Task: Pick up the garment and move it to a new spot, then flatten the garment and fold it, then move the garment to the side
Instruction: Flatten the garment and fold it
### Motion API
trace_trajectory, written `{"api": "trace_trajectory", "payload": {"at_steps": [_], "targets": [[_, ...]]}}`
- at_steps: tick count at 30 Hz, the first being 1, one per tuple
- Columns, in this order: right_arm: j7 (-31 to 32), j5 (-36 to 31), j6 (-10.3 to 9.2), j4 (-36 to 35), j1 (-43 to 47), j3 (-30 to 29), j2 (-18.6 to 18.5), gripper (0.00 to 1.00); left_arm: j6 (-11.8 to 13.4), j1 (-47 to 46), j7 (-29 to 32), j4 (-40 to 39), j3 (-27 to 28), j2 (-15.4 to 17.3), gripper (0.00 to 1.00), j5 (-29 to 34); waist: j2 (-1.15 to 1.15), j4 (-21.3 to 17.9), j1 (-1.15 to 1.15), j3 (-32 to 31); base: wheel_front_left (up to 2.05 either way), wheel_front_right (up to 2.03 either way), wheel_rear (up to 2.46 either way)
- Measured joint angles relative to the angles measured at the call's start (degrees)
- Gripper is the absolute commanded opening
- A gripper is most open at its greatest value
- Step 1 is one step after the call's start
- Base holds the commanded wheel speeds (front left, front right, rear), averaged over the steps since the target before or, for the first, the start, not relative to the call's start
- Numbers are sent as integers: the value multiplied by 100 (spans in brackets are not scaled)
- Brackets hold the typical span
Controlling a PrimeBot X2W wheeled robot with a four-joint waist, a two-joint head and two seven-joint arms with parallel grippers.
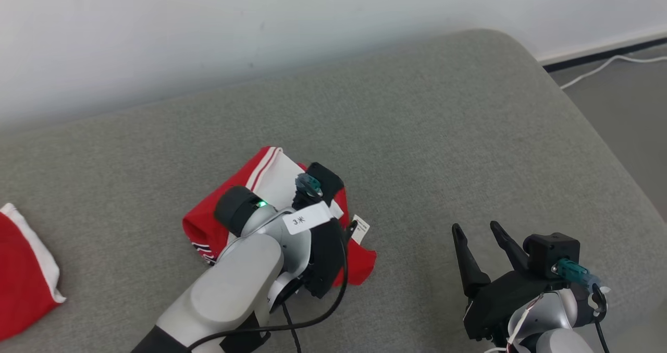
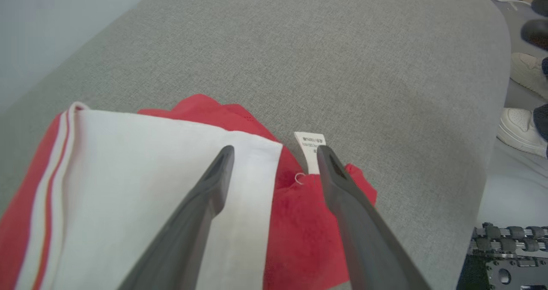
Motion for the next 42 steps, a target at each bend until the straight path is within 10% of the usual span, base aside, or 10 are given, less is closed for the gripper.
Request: {"api": "trace_trajectory", "payload": {"at_steps": [28, 29, 34, 42], "targets": [[-159, 100, 0, 209, -226, 55, 33, 100, 430, -335, 4, 626, -776, -2, 95, 386, 0, -93, 0, 308, 0, 0, 0], [-159, 101, -1, 213, -226, 57, 33, 100, 428, -335, -12, 679, -815, -7, 90, 454, 0, -99, 0, 311, 0, 0, 0], [-187, 146, 0, 230, -225, 58, 34, 100, 455, -337, -137, 891, -851, -3, 0, 549, 0, -119, 0, 330, 0, 0, 0], [-205, 162, -1, 321, -225, 18, 38, 100, 553, -555, -583, 649, -609, 3, 0, 203, 0, -19, 0, 279, 0, 0, 0]]}}
